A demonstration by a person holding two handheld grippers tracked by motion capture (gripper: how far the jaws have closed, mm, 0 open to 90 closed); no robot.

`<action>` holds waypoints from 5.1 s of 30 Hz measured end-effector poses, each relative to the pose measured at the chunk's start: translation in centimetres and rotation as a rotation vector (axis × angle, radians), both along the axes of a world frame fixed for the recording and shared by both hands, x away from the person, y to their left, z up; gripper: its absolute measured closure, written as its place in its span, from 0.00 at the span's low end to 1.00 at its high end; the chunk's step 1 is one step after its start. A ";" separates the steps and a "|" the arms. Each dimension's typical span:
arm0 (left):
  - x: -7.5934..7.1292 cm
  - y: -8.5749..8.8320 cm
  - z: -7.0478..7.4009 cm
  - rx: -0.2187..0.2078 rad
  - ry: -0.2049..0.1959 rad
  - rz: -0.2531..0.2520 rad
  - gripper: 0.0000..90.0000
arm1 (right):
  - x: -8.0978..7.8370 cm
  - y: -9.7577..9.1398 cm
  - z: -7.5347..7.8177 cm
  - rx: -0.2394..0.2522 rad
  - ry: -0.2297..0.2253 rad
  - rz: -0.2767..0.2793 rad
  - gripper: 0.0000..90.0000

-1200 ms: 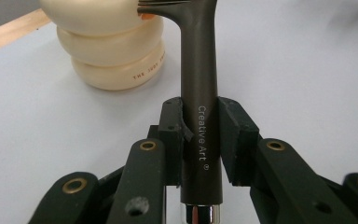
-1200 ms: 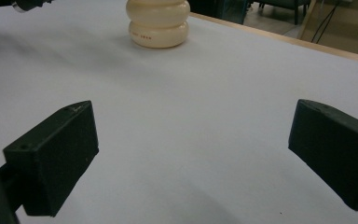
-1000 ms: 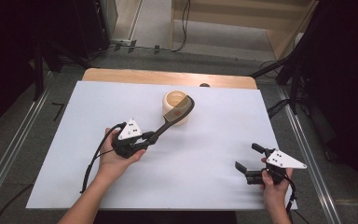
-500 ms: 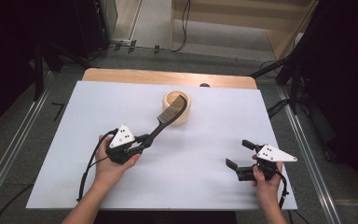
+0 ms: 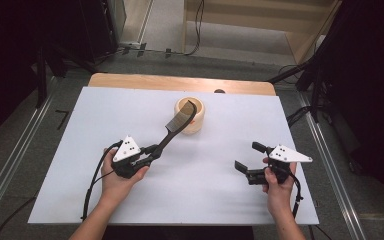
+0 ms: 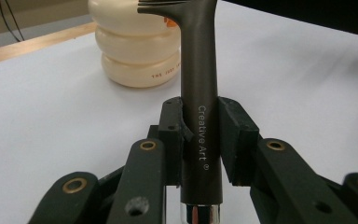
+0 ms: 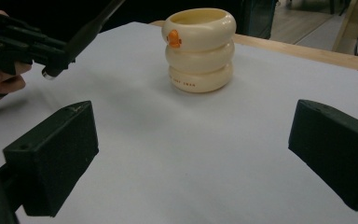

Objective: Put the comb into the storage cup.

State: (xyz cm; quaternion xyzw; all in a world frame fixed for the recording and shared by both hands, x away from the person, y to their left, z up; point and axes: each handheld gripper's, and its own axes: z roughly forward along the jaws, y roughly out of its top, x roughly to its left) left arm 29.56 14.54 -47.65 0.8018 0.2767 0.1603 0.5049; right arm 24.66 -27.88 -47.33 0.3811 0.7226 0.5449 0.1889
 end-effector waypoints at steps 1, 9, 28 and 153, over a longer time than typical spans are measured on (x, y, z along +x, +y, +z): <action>0.0 0.0 0.0 -0.001 -0.004 0.001 0.81 | 0.1 0.2 0.2 0.002 -0.001 0.005 0.00; -0.4 -0.1 -0.1 -0.006 -0.029 -0.009 0.81 | 1.2 1.6 1.5 0.023 0.003 0.018 0.00; -0.8 0.1 -0.1 -0.026 -0.054 0.016 0.81 | 3.9 5.2 3.8 0.061 0.027 0.038 0.00; -1.2 2.5 -0.6 -0.129 -0.013 0.108 0.13 | 6.4 14.6 4.3 0.338 0.137 0.088 0.93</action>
